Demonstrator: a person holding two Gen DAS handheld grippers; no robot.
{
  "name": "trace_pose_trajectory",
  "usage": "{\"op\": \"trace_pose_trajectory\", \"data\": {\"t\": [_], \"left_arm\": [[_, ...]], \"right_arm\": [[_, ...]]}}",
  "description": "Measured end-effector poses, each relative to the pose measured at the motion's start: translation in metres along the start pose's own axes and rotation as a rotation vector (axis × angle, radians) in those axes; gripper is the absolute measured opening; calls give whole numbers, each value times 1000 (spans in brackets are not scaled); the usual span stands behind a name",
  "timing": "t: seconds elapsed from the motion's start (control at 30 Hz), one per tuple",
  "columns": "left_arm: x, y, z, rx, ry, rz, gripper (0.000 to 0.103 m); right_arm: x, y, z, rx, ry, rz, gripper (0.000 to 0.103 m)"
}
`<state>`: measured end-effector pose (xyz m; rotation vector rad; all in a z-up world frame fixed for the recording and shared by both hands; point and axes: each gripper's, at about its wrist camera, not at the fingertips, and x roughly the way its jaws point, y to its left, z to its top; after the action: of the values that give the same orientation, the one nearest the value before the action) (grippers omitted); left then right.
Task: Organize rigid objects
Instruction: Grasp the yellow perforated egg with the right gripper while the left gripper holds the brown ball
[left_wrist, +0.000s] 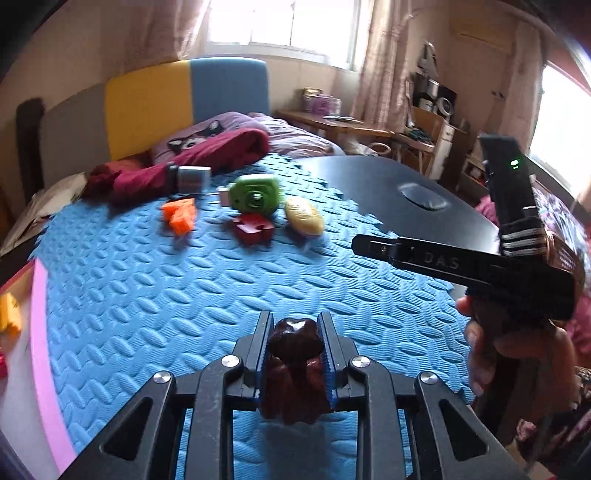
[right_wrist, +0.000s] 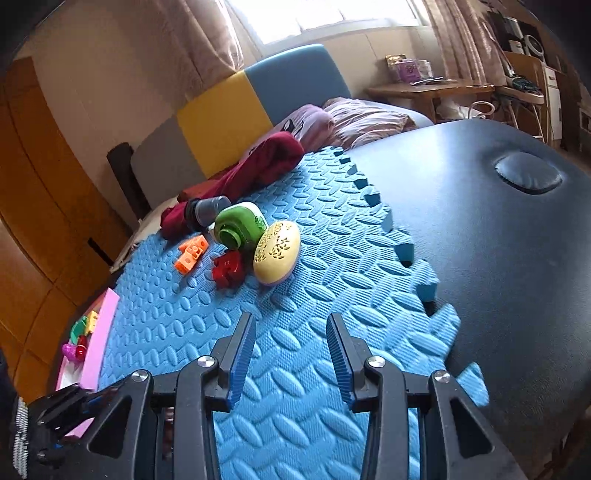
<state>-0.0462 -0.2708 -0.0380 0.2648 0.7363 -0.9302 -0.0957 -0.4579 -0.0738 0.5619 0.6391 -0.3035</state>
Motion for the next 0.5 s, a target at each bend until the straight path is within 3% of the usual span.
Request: {"op": "trace_pose_trajectory", "data": {"t": [0.17, 0.5], "left_arm": [[-9, 18, -8, -50, -10, 36, 24], [-30, 46, -10, -115, -49, 62, 24]], "right_arm": [[25, 10, 12, -30, 33, 10, 40], [67, 26, 55, -96, 51, -99, 44]]}}
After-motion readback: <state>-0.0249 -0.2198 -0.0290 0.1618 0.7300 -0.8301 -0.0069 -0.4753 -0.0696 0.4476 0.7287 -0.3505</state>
